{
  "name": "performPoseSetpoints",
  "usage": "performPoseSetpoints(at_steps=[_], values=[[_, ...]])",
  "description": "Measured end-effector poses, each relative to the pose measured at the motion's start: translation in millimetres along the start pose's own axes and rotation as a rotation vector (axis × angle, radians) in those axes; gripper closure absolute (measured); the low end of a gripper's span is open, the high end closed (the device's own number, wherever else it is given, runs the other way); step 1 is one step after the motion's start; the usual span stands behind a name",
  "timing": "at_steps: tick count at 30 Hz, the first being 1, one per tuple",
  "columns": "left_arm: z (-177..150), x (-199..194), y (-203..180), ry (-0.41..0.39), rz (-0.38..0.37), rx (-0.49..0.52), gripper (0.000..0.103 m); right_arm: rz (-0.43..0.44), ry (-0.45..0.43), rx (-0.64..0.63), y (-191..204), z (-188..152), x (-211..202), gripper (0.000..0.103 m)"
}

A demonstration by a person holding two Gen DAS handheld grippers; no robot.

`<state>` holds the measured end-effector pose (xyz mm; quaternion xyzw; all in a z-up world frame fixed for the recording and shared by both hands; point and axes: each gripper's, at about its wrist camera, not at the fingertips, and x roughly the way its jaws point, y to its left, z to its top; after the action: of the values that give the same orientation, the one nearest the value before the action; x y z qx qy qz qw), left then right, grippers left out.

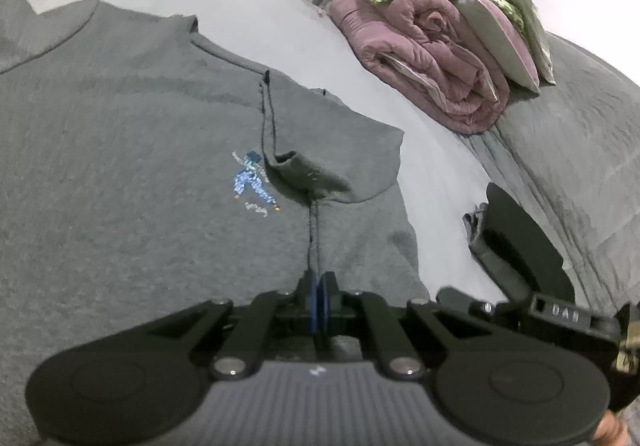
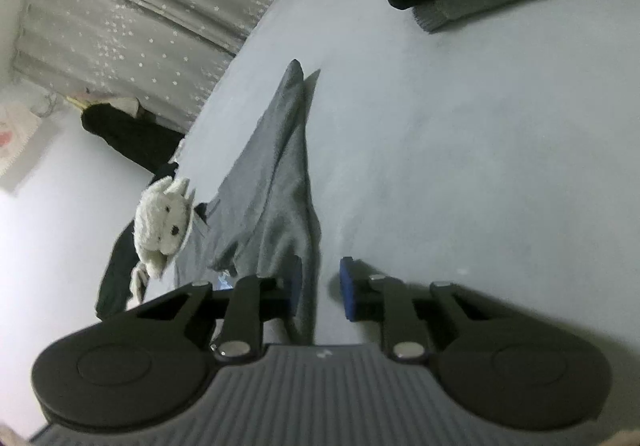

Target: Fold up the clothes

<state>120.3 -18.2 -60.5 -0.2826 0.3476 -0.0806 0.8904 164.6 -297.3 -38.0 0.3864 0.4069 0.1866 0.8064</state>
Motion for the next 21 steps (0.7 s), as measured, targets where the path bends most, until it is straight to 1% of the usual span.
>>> performPoseSetpoints(at_steps=[2,6,9,10,11,12,15,17,19,20,21], values=[[-0.9,-0.3,-1.7,-0.007,0.006,0.014,0.1,-0.001,0.0,-0.027,4.5,-2.0,3.8,0.081],[-1.6,0.0,-4.9,-0.017,0.017,0.03,0.1,-0.031,-0.003,-0.103,15.2,-7.1,9.2,0.081],[-3.5,-0.1,-6.2,-0.025,0.021,0.036,0.1,-0.074,-0.015,-0.194,26.2,-14.1,15.6,0.081],[-4.4,-0.4,-6.7,-0.029,0.023,0.042,0.1,-0.097,-0.019,-0.243,31.7,-17.8,17.9,0.083],[-4.8,-1.1,-7.5,-0.031,0.025,0.05,0.1,-0.133,-0.019,-0.313,39.1,-23.5,20.0,0.099],[-5.2,-1.9,-8.3,-0.034,0.027,0.057,0.1,-0.162,-0.024,-0.367,44.8,-27.3,20.8,0.1],[-5.5,-5.8,-9.2,-0.045,0.026,0.063,0.101,-0.193,-0.078,-0.388,46.4,-23.1,11.5,0.101],[-5.7,-4.1,-9.9,-0.038,0.034,0.076,0.101,-0.194,-0.072,-0.354,37.2,-16.8,10.3,0.102],[-5.7,-2.6,-10.7,-0.03,0.042,0.087,0.101,-0.191,-0.062,-0.325,26.5,-17.6,13.0,0.102],[-4.6,-3.3,-11.3,-0.021,0.039,0.083,0.1,-0.177,-0.061,-0.305,23.7,-16.9,11.7,0.102],[-2.7,-4.4,-9.8,0.001,0.016,0.06,0.1,-0.165,-0.055,-0.285,21.3,-14.8,8.2,0.101]])
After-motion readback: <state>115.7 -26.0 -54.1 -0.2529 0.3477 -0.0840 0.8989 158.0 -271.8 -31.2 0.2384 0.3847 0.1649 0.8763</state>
